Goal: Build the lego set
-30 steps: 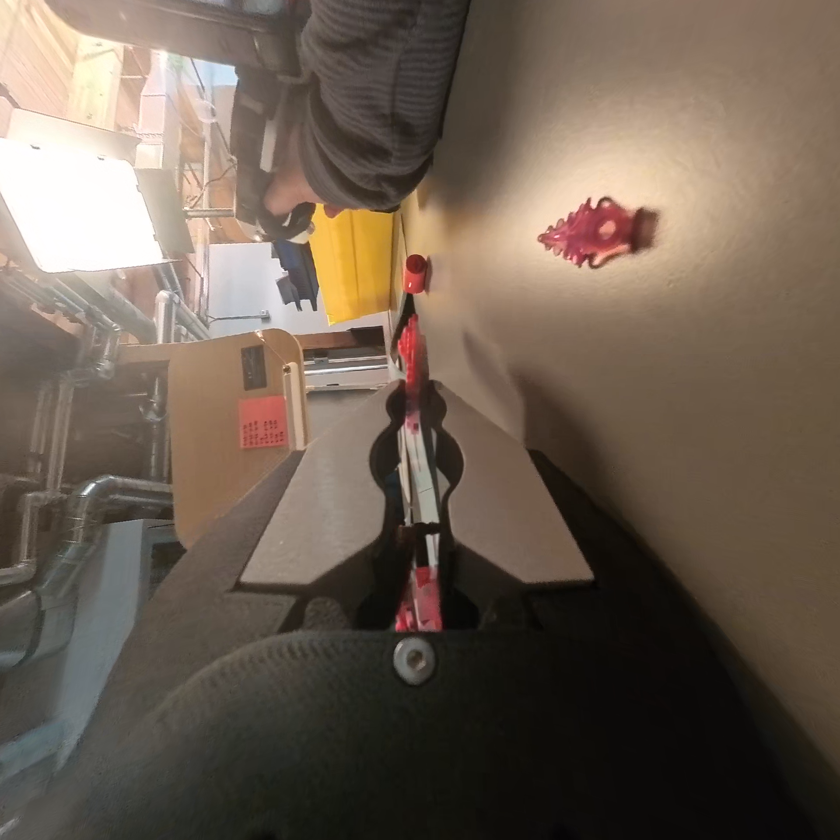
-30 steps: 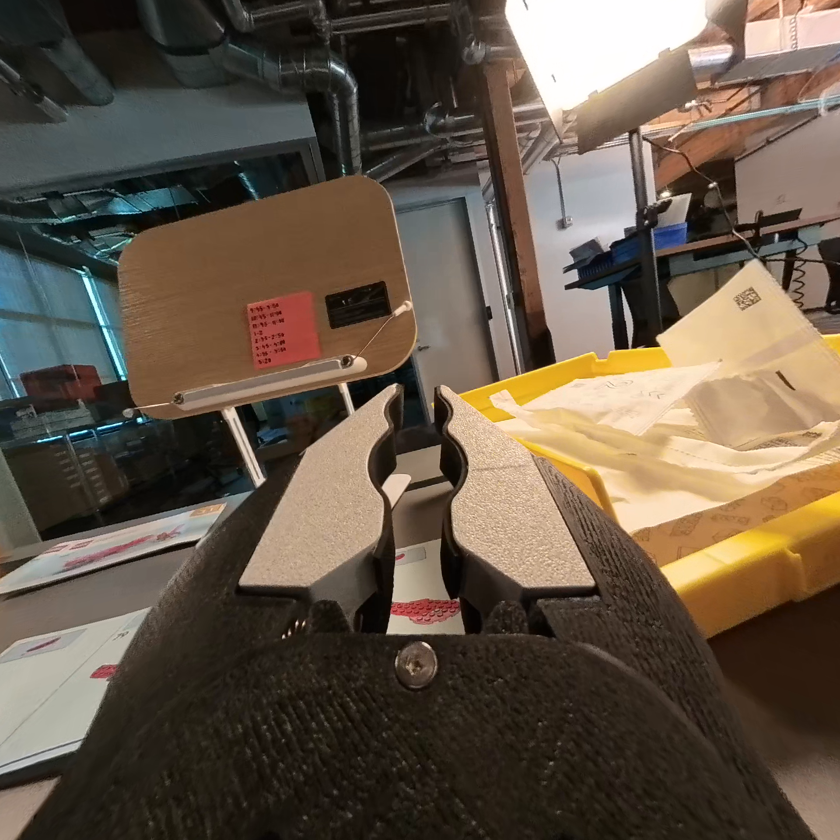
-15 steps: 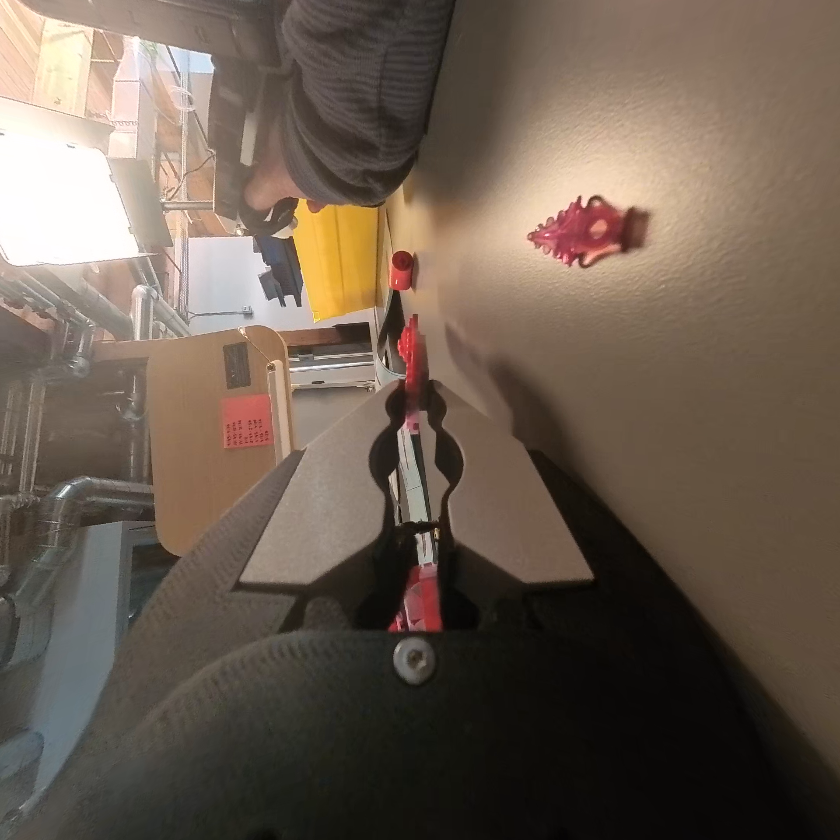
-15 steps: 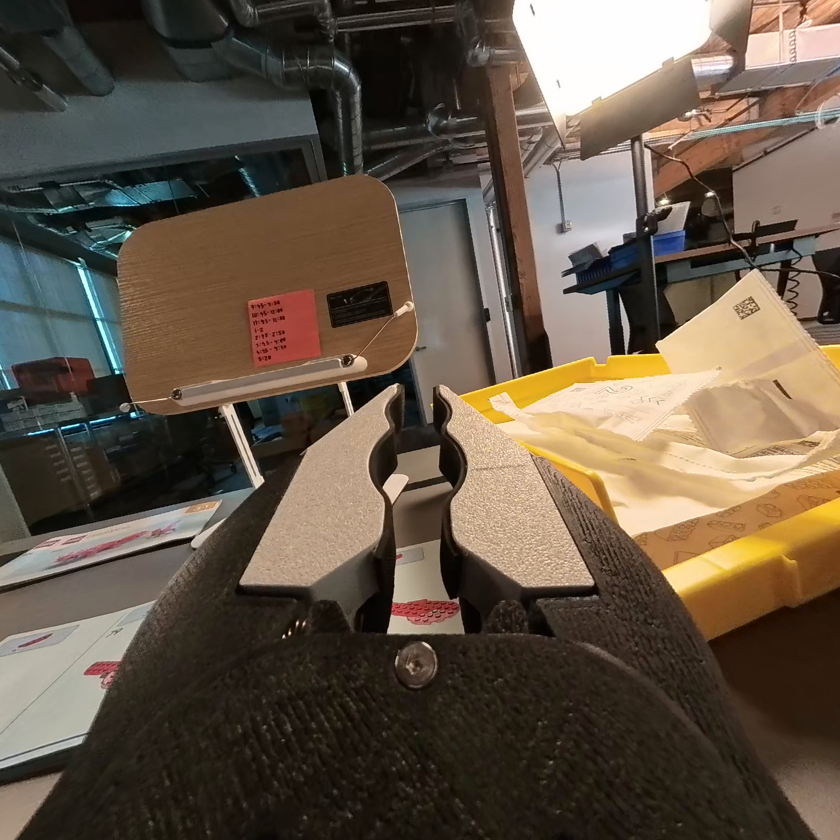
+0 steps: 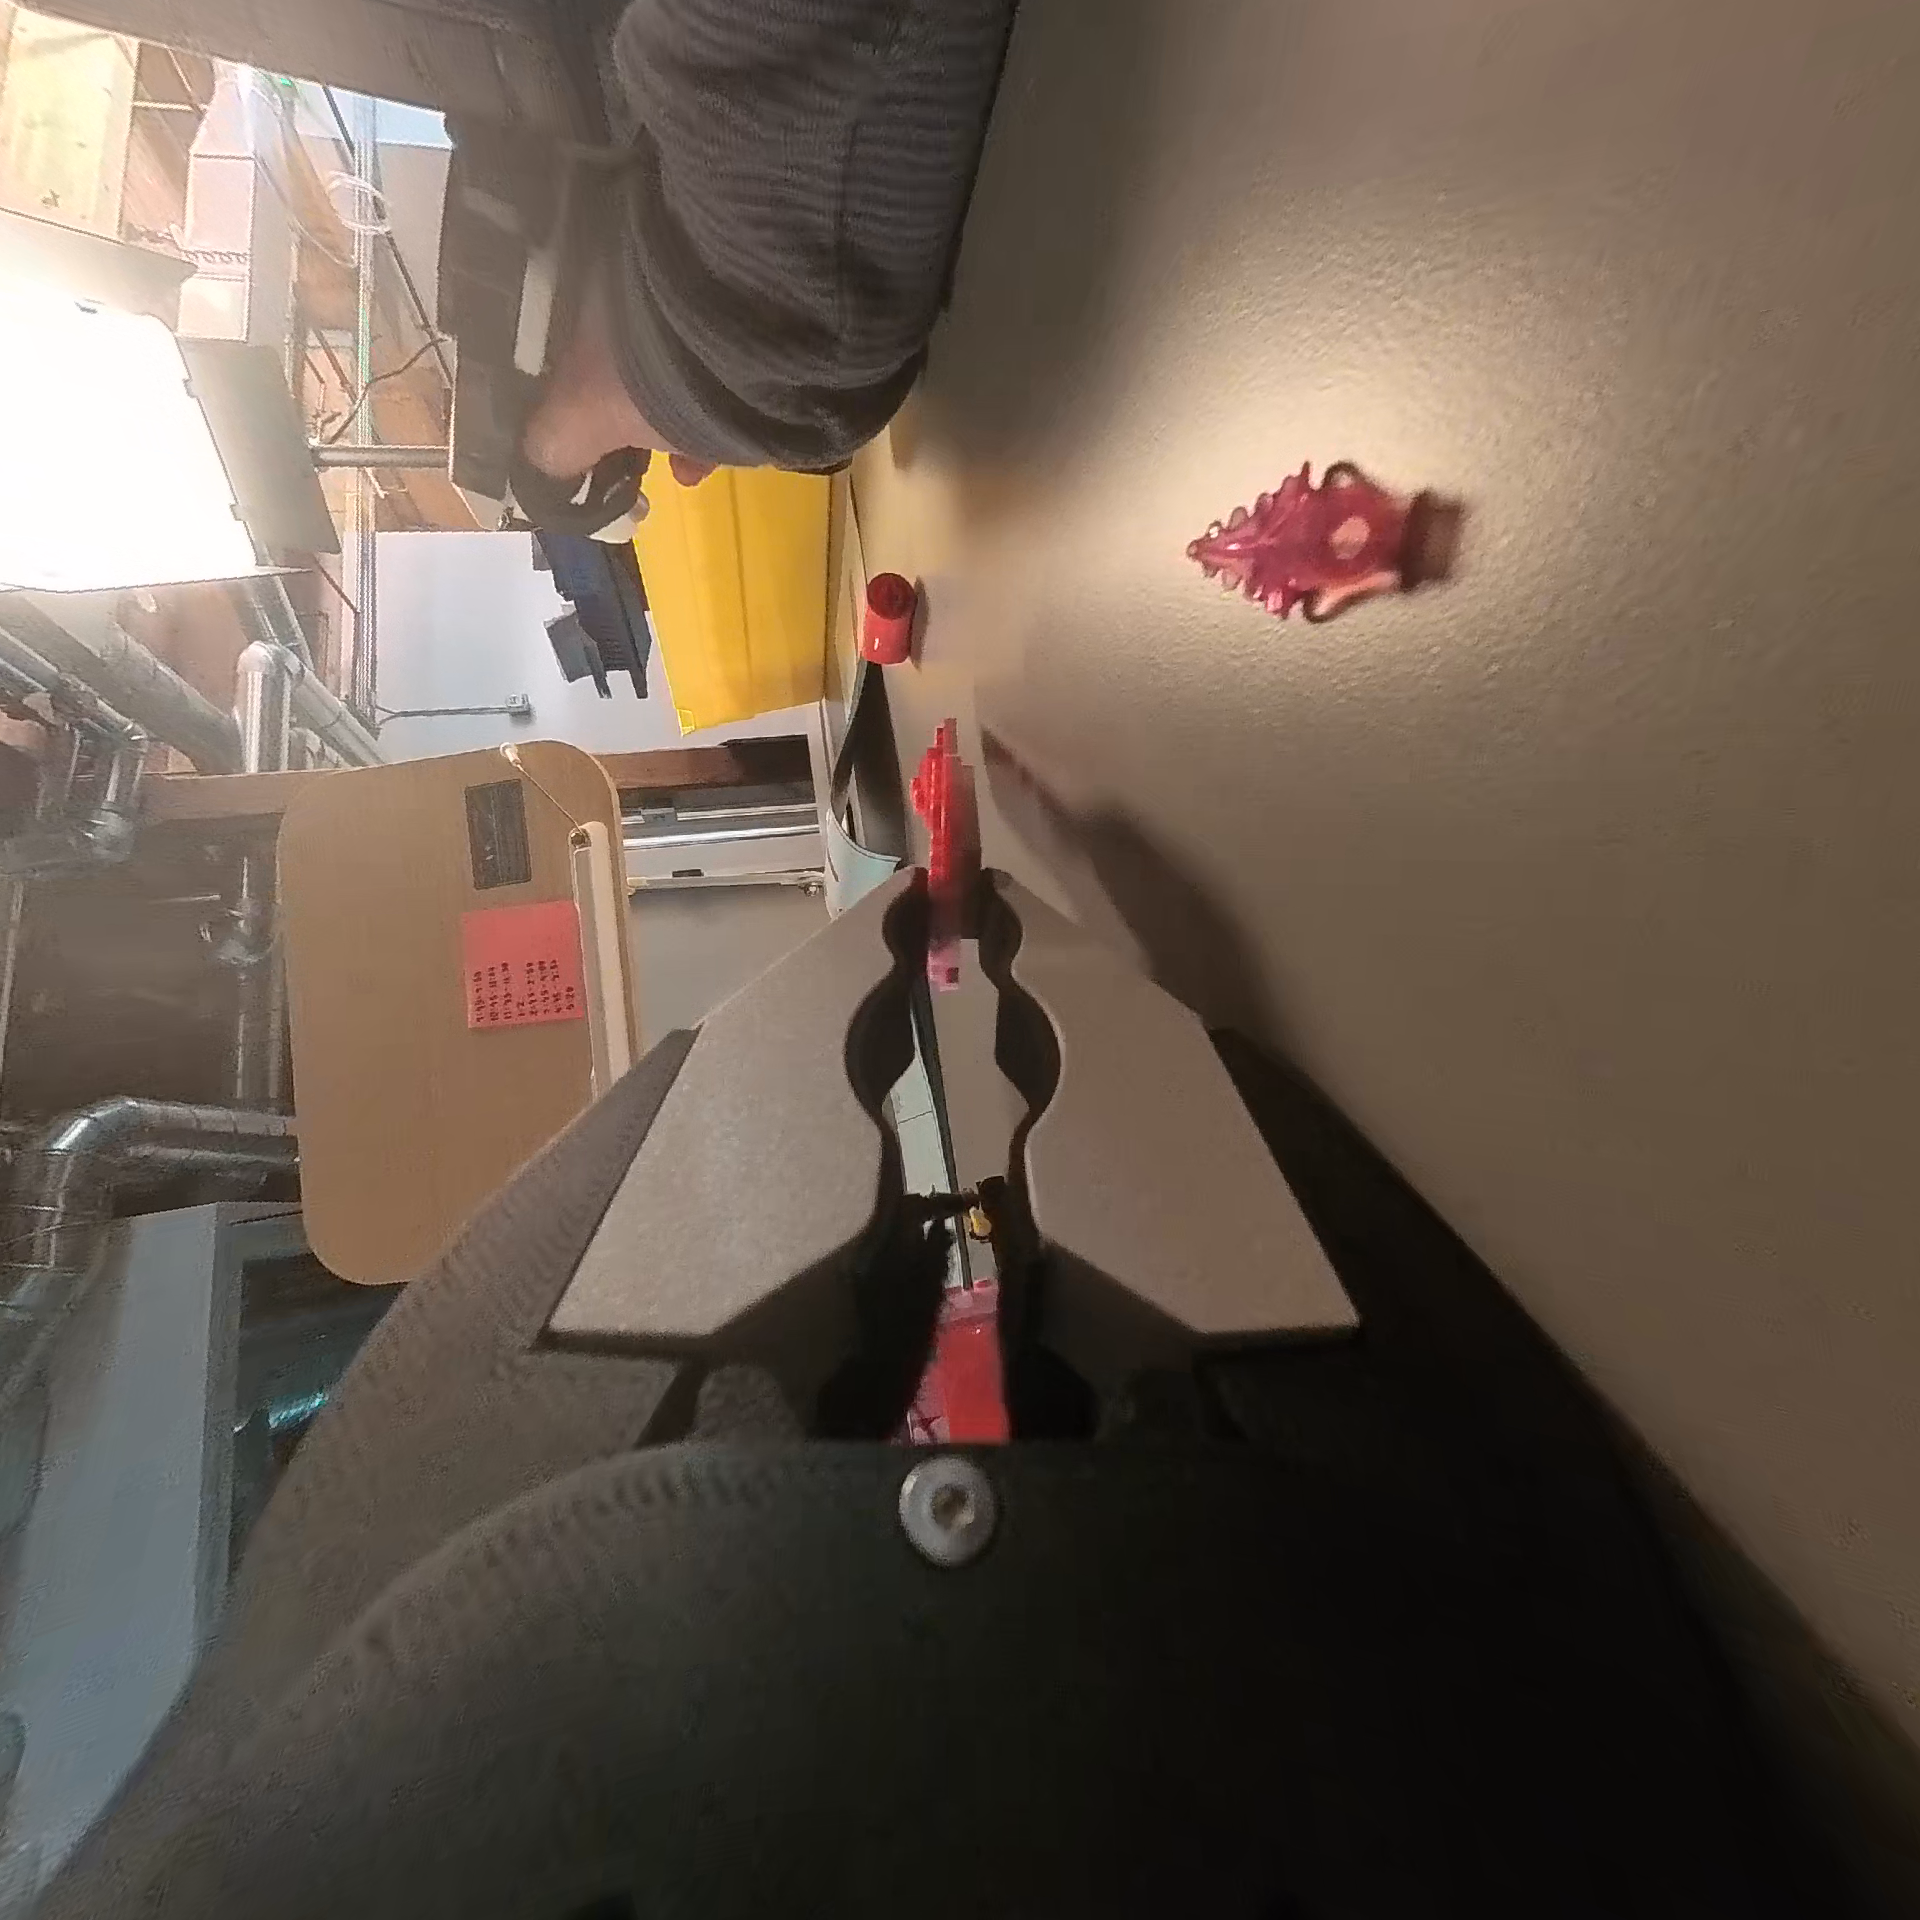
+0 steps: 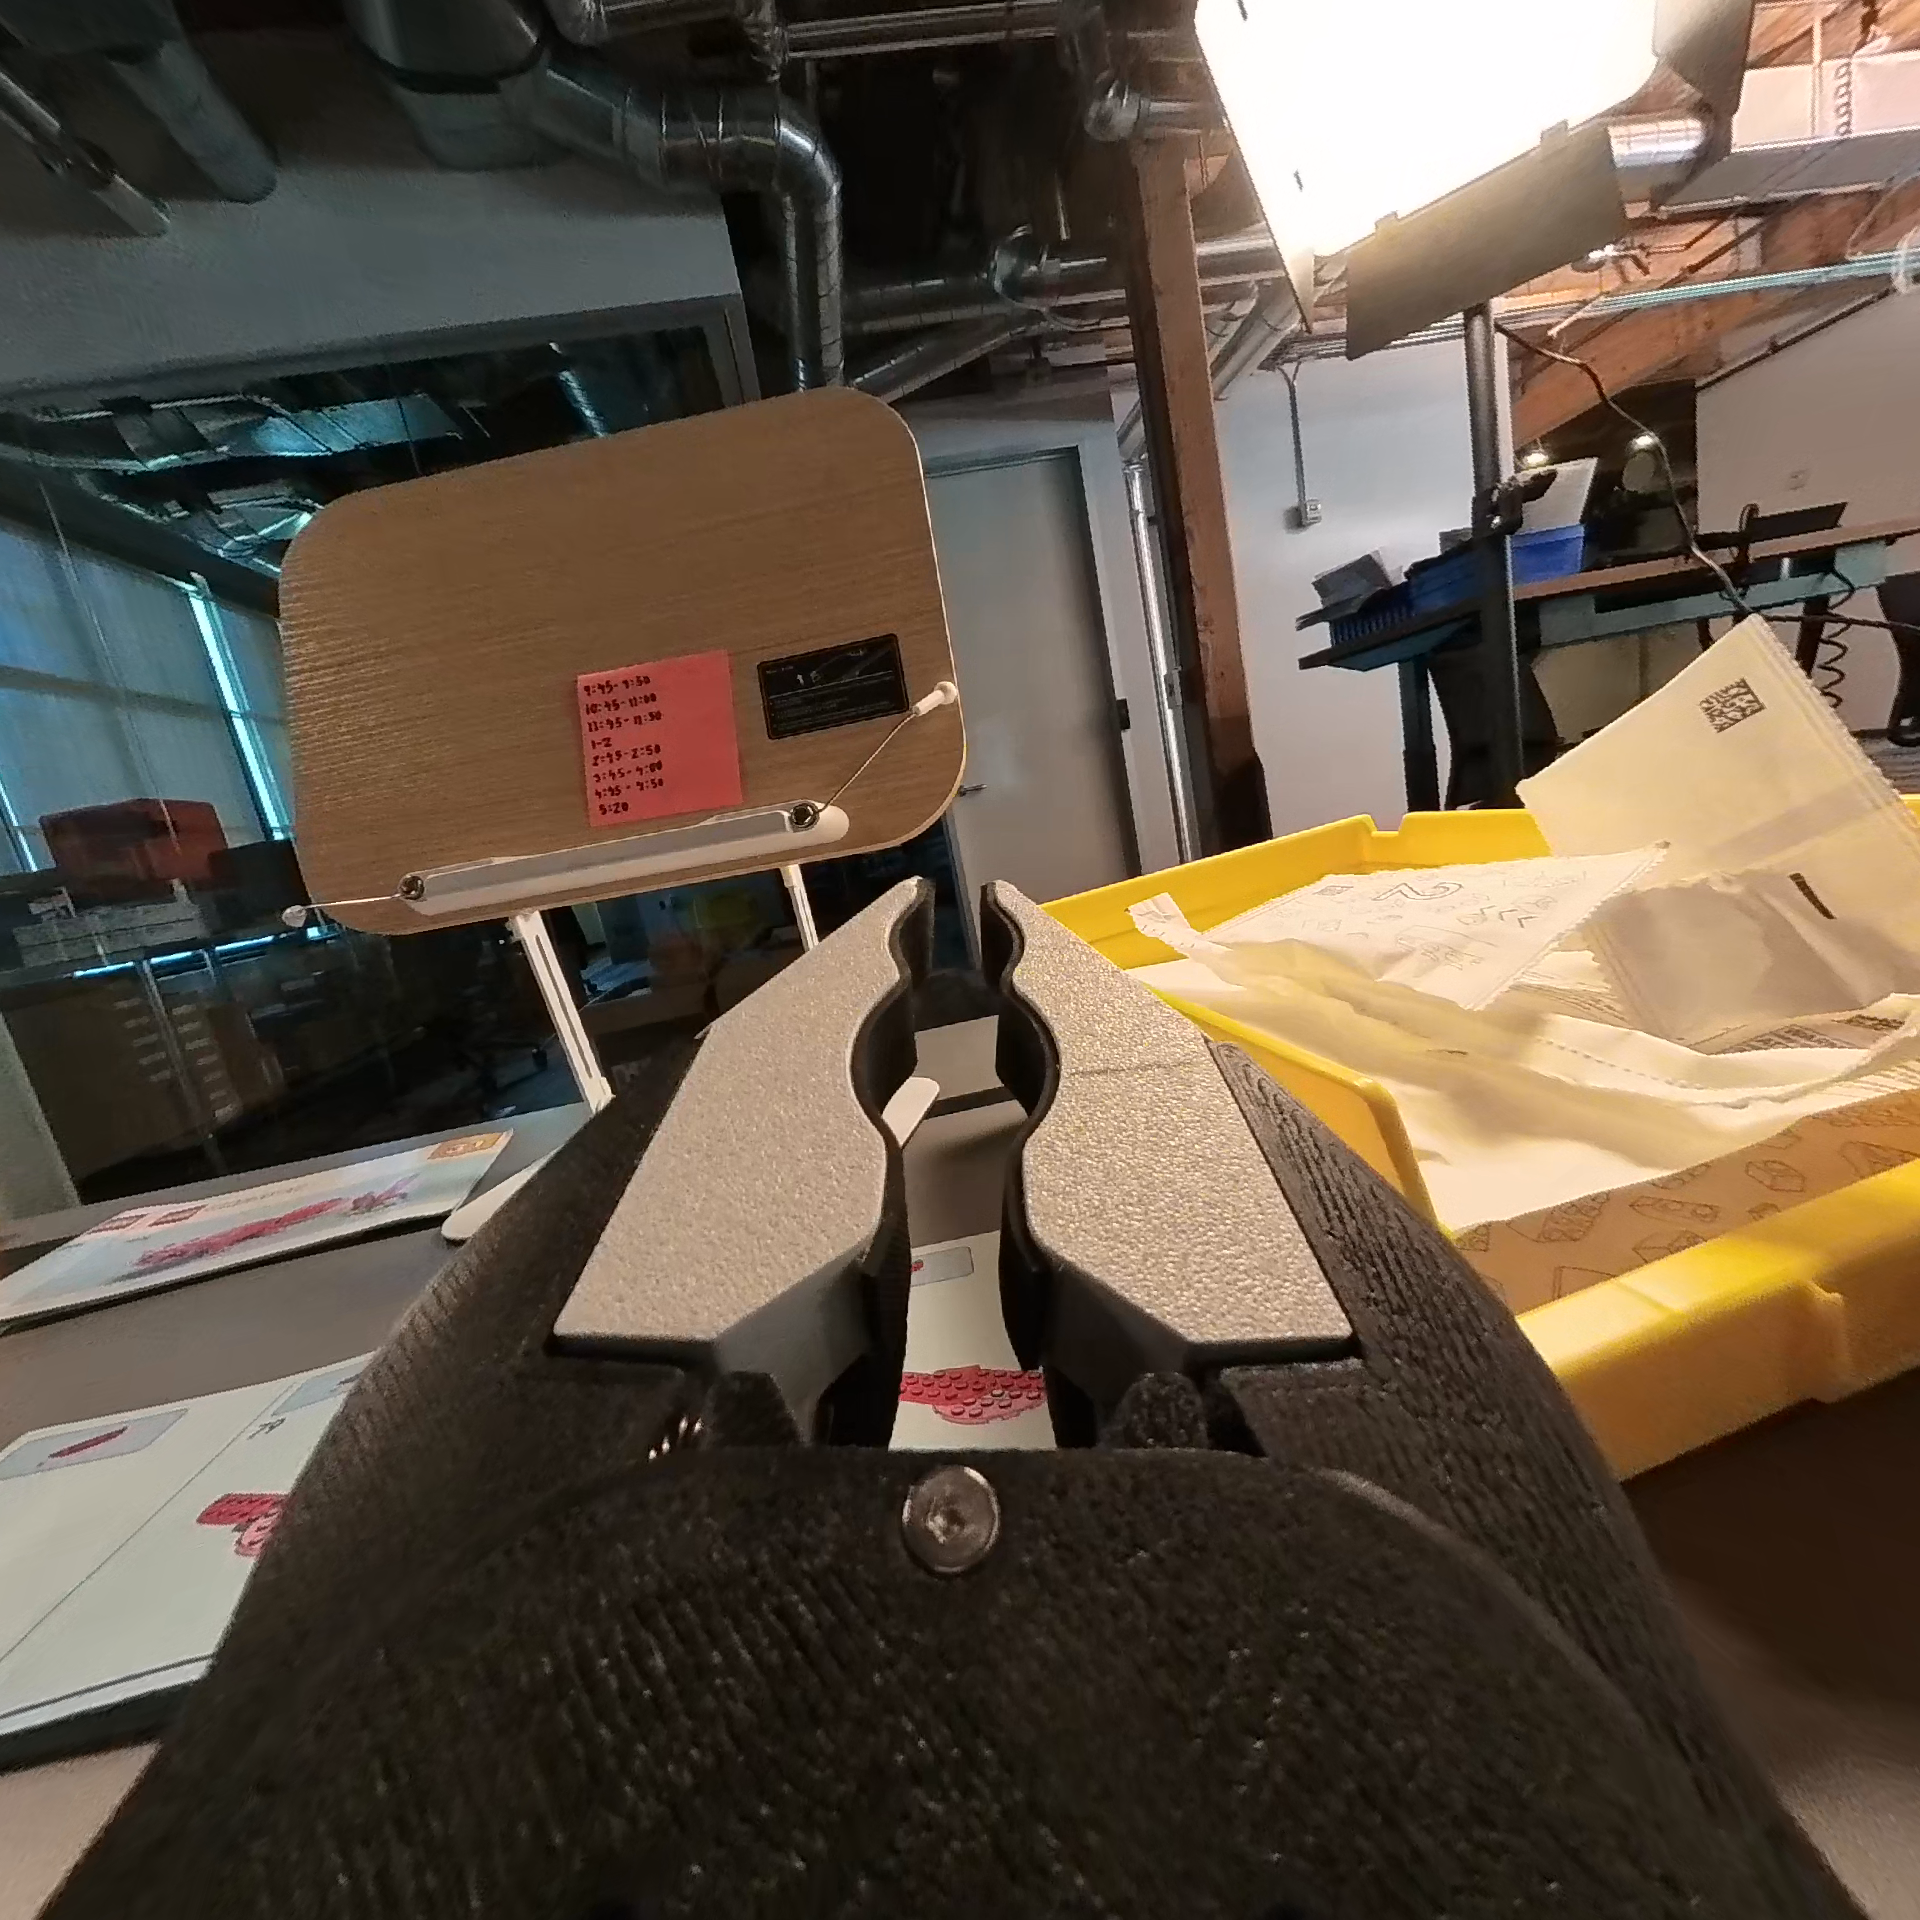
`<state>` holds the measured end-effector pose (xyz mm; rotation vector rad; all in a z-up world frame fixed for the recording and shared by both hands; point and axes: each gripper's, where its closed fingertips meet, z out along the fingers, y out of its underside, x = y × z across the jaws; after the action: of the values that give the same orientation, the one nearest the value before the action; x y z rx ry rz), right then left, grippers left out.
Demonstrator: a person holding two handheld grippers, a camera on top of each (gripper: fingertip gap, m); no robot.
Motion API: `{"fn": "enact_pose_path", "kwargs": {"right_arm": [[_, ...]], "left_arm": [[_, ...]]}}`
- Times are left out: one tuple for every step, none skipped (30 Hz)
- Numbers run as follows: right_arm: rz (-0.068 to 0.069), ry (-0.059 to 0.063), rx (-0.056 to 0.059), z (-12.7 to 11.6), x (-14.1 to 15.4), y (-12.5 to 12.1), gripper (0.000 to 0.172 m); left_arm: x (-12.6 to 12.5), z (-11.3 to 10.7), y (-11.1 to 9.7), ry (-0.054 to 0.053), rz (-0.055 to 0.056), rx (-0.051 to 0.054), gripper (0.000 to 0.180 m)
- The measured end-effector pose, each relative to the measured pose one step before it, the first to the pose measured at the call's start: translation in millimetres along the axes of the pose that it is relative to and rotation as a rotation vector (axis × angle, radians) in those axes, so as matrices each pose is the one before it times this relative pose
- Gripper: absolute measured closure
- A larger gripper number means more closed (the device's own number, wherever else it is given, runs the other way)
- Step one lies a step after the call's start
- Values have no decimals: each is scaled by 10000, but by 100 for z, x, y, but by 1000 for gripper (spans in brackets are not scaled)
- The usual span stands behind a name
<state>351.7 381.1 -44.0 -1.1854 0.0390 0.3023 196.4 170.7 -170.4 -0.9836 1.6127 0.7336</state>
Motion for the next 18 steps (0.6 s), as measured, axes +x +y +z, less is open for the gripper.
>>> {"fn": "enact_pose_path", "kwargs": {"right_arm": [[-3, -6, -7, 5, -14, 16, 166], [6, -1, -6, 4, 6, 10, 166], [14, -1, -3, 2, 3, 14, 166], [16, -2, -5, 3, 7, 6, 166], [10, -1, -8, 8, 7, 24, 166], [11, -6, -6, 3, -4, 10, 166], [12, -10, -8, 13, -18, 18, 166], [8, -9, -9, -1, -13, 25, 166], [8, -11, -10, 11, -16, 21, 166], [6, -9, -11, 12, -23, 24, 166], [1, -5, -6, 5, -6, 11, 166], [0, -5, -2, 8, -5, 6, 166], [4, -8, -5, 7, -21, 13, 166], [4, -11, -13, 6, -13, 33, 166], [-4, -14, -11, 17, -34, 18, 166], [-20, -18, 0, -1, -44, -4, 166], [-36, -26, 7, 3, -77, -19, 166], [-49, -33, 9, -1, -109, -17, 166]], "left_arm": [[-13, 3, -1, -13, 7, 1, 173], [-7, 5, 0, -16, 6, 0, 173], [-26, 5, 16, -20, 10, -2, 173], [-4, -3, -5, -14, 9, 1, 173], [-15, 1, -3, -10, 2, 2, 173], [1, 6, 9, -1, -6, -3, 173], [3, 2, 13, 4, -11, 0, 173], [8, 10, 2, 3, -9, 2, 173], [-2, 3, 15, -1, -2, -1, 173], [5, 8, 10, -2, 0, -4, 173], [3, 2, 13, 6, -10, -6, 173], [3, 11, 17, 6, -12, -5, 173], [5, 3, 16, 2, -4, -2, 173], [11, 6, 9, 5, -7, 3, 173], [42, 18, 13, 34, -42, 7, 173], [108, 39, 62, 100, -123, -23, 173], [94, 58, 88, 102, -156, -31, 173], [65, 27, 29, 70, -128, 10, 173]]}}
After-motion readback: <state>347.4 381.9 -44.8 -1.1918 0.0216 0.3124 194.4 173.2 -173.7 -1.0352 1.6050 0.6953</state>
